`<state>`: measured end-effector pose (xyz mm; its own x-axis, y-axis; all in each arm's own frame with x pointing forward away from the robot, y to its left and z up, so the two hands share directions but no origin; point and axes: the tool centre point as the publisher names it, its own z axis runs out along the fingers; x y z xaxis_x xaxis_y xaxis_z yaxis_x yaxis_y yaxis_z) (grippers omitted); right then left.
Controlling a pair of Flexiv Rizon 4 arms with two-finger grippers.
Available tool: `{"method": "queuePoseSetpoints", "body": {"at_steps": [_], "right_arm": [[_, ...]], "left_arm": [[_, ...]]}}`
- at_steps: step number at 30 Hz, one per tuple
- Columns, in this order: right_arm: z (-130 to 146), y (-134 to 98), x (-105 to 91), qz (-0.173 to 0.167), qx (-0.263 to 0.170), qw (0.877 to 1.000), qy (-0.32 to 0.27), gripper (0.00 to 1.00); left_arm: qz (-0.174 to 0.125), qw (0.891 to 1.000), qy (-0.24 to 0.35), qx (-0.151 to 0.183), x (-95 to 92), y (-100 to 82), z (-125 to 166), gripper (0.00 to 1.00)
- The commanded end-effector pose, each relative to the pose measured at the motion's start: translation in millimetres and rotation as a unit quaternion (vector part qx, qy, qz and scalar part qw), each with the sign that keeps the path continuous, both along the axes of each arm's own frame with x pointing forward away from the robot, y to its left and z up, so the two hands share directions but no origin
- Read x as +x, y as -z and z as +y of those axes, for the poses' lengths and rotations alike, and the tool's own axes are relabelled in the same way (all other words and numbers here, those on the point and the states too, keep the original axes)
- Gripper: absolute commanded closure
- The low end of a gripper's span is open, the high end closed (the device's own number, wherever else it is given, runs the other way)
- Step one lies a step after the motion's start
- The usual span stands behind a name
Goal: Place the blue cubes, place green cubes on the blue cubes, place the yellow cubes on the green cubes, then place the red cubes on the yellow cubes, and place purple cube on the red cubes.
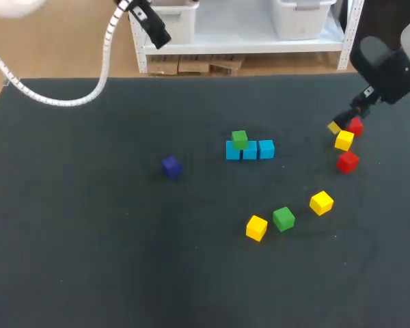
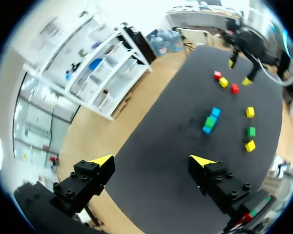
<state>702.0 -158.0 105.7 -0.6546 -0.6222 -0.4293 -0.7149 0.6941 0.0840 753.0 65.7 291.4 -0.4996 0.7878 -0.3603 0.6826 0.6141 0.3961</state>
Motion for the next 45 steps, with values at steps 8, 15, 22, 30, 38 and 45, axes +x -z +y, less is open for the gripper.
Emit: {"method": "queuePoseSetpoints", "body": {"at_steps": [8, 15, 22, 30, 38, 45], "right_arm": [[-6.4, 2.8, -3.2, 0.009, -0.005, 1.0, 0.002, 0.0], [-7.4, 3.9, -2.0, 0.015, -0.009, 1.0, 0.007, 0.0], [-4.9, 6.5, -0.1, 0.021, -0.012, 1.0, 0.008, 0.0], [-2.1, 6.0, 1.3, 0.022, -0.015, 1.0, 0.006, 0.0], [-2.2, 4.4, 2.2, 0.022, -0.017, 1.0, 0.003, 0.0], [-1.3, 1.9, 2.9, 0.02, -0.015, 1.0, 0.002, 0.0]], "left_arm": [[-0.04, 0.988, -0.134, -0.062, 16.7, 19.8, 44.2, 0.0], [-0.07, 0.981, -0.161, -0.082, 19.8, 27.3, 56.0, 0.0], [-0.063, 0.98, -0.165, -0.086, 26.2, 35.4, 63.2, 0.0], [-0.06, 0.979, -0.177, -0.081, 27.0, 41.0, 73.4, 0.0], [-0.061, 0.978, -0.182, -0.086, 23.0, 47.9, 75.4, 0.0], [-0.06, 0.979, -0.176, -0.084, 22.0, 49.3, 73.5, 0.0]]}}
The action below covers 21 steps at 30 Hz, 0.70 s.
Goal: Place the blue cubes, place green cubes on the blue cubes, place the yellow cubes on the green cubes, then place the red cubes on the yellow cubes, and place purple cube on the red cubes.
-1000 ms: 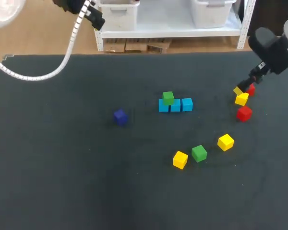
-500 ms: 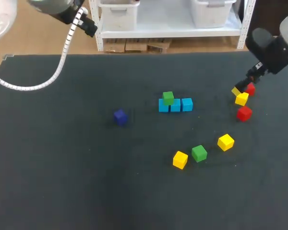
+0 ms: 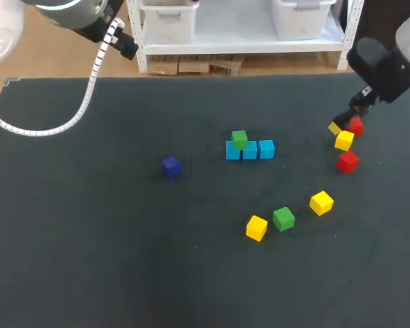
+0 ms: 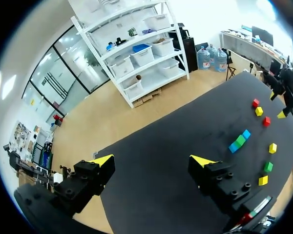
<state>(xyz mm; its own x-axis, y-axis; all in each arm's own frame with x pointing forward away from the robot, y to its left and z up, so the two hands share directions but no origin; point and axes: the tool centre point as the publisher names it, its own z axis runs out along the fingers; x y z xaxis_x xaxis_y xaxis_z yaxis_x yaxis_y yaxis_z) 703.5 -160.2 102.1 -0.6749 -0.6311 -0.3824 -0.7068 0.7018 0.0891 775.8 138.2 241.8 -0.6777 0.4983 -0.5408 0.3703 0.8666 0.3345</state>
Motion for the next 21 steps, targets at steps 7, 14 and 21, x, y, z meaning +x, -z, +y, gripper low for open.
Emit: {"method": "queuePoseSetpoints", "body": {"at_steps": [7, 14, 21], "right_arm": [[20.4, -12.6, -2.1, 0.0, 0.009, 0.999, -0.04, 0.0], [50.0, -15.4, -17.3, 0.002, -0.019, 0.996, -0.093, 0.0], [68.7, -5.8, -40.2, 0.016, -0.048, 0.986, -0.161, 0.0]], "left_arm": [[-0.001, 1.0, 0.001, 0.0, -0.7, -0.4, 1.0, 0.0], [-0.001, 1.0, 0.001, 0.0, -0.7, -0.4, 1.0, 0.0], [-0.001, 1.0, 0.001, 0.0, -0.7, -0.4, 1.0, 0.0]]}}
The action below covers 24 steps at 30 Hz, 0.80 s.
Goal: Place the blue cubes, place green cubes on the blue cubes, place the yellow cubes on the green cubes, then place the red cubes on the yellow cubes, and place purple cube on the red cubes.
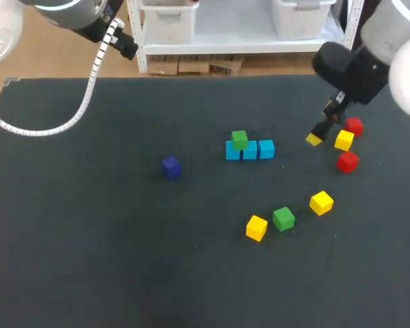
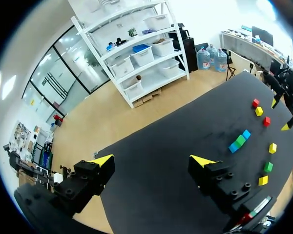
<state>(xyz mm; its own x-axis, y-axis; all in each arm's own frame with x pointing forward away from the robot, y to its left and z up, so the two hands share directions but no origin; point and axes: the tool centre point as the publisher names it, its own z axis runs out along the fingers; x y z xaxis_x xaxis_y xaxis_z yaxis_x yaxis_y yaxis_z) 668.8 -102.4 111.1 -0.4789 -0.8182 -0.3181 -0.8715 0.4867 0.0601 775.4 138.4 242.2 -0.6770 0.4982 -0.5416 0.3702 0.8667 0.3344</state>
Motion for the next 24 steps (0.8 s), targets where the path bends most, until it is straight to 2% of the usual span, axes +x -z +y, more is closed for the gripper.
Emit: {"method": "queuePoseSetpoints", "body": {"at_steps": [1, 10, 14, 17, 21, 24], "right_arm": [[13.4, 5.3, -10.1, 0.009, -0.016, 0.999, -0.032, 0.0], [9.6, 21.9, -57.4, 0.037, -0.046, 0.994, -0.09, 0.0], [12.4, 32.8, -79.4, 0.023, -0.067, 0.99, -0.121, 0.0], [22.3, 40.2, -95.7, 0.018, -0.048, 0.985, -0.162, 0.0], [25.6, 53.0, -103.4, 0.021, -0.072, 0.978, -0.195, 0.0], [23.6, 55.8, -104.9, 0.029, -0.072, 0.974, -0.213, 0.0]], "left_arm": [[0.0, 1.0, 0.001, 0.0, -0.4, 0.0, 0.8, 0.0], [0.0, 1.0, 0.001, 0.0, -0.4, 0.0, 0.8, 0.0], [0.0, 1.0, 0.001, 0.0, -0.4, 0.0, 0.8, 0.0], [0.0, 1.0, 0.001, 0.0, -0.4, 0.0, 0.8, 0.0], [0.0, 1.0, 0.001, 0.0, -0.4, 0.0, 0.8, 0.0], [0.0, 1.0, 0.001, 0.0, -0.4, 0.0, 0.8, 0.0]]}}
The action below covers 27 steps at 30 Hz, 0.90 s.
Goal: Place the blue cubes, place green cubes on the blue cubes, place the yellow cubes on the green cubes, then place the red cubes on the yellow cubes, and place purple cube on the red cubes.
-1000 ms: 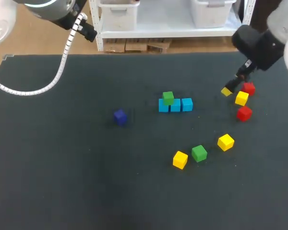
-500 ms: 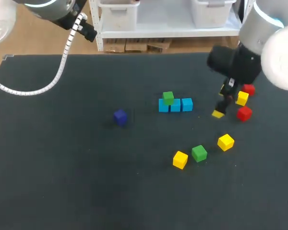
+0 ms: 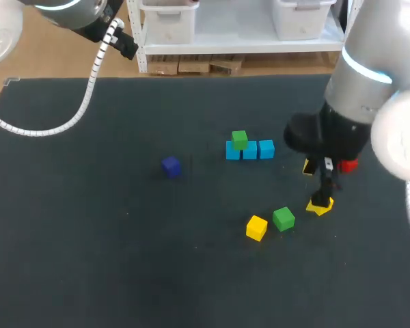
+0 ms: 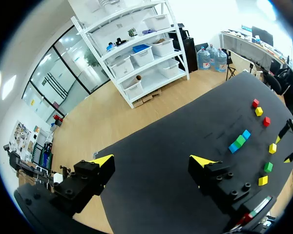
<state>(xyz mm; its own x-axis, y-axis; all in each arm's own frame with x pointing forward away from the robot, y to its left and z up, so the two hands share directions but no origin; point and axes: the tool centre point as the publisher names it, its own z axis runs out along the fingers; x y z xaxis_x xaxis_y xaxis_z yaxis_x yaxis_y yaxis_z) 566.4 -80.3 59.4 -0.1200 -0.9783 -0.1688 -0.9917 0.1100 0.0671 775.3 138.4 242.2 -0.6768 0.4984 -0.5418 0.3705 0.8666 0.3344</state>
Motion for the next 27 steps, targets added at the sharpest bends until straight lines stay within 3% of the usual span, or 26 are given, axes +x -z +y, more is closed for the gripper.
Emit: {"method": "queuePoseSetpoints", "body": {"at_steps": [1, 18, 20, 27], "right_arm": [[0.0, 4.4, -3.0, 0.011, 0.003, 1.0, -0.015, 0.0], [0.0, 4.4, -3.0, 0.011, 0.003, 1.0, -0.015, 0.0], [2.4, 2.3, 7.3, 0.014, -0.021, 0.999, -0.023, 0.0], [22.5, -2.0, 28.7, 0.005, -0.024, 0.996, -0.083, 0.0]], "left_arm": [[0.0, 1.0, 0.001, 0.0, -0.2, 0.0, 0.8, 0.0], [0.0, 1.0, 0.001, 0.0, -0.2, 0.0, 0.8, 0.0], [0.0, 1.0, 0.001, 0.0, -0.2, 0.0, 0.8, 0.0], [0.0, 1.0, 0.001, 0.0, -0.2, 0.0, 0.8, 0.0]]}}
